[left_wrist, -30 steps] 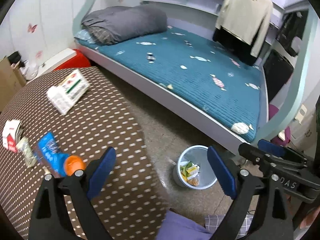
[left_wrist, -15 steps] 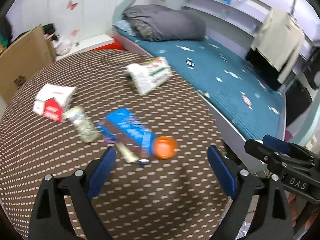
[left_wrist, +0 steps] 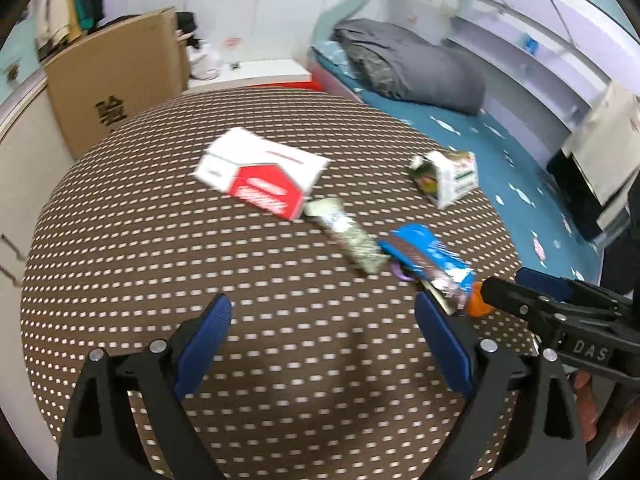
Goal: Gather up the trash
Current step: 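Grasp the blue snack wrapper with the right tool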
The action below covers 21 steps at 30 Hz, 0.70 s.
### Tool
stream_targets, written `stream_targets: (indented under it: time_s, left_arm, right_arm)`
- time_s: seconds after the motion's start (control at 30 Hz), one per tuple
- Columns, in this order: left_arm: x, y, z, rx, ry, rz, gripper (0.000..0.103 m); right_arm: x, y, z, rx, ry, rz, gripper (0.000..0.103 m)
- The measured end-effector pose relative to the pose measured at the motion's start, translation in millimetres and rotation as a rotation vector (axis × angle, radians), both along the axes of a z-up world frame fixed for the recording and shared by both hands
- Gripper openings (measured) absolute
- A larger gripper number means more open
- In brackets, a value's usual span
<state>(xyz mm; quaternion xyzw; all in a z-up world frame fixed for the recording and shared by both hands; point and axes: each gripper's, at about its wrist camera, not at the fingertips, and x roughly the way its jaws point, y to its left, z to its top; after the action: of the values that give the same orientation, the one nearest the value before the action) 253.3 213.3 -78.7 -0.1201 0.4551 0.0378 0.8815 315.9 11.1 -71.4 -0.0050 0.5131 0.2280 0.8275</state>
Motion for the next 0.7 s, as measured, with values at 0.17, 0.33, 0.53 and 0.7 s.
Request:
stream_targets:
  time_s: [0.17, 0.33, 0.53, 0.7]
  left_arm:
    - [-6, 25, -4, -0.013, 0.011, 0.054, 0.091]
    - [-9, 36, -10, -0.027, 0.022, 0.078, 0.091]
    - [-3, 26, -11, -0.042, 0.024, 0.049, 0.091]
    - [13, -3, -11, -0.046, 0.03, -0.023, 0.091]
  right_arm:
    - [12, 24, -14, -0.058, 0.03, 0.033, 0.051]
    - [16, 28, -15, -0.065, 0.025, 0.025, 0.035]
    - [13, 18, 2, -0.018, -0.015, 0.001, 0.033]
    - [18, -5, 10, 0.032, -0.004, -0.027, 0.009]
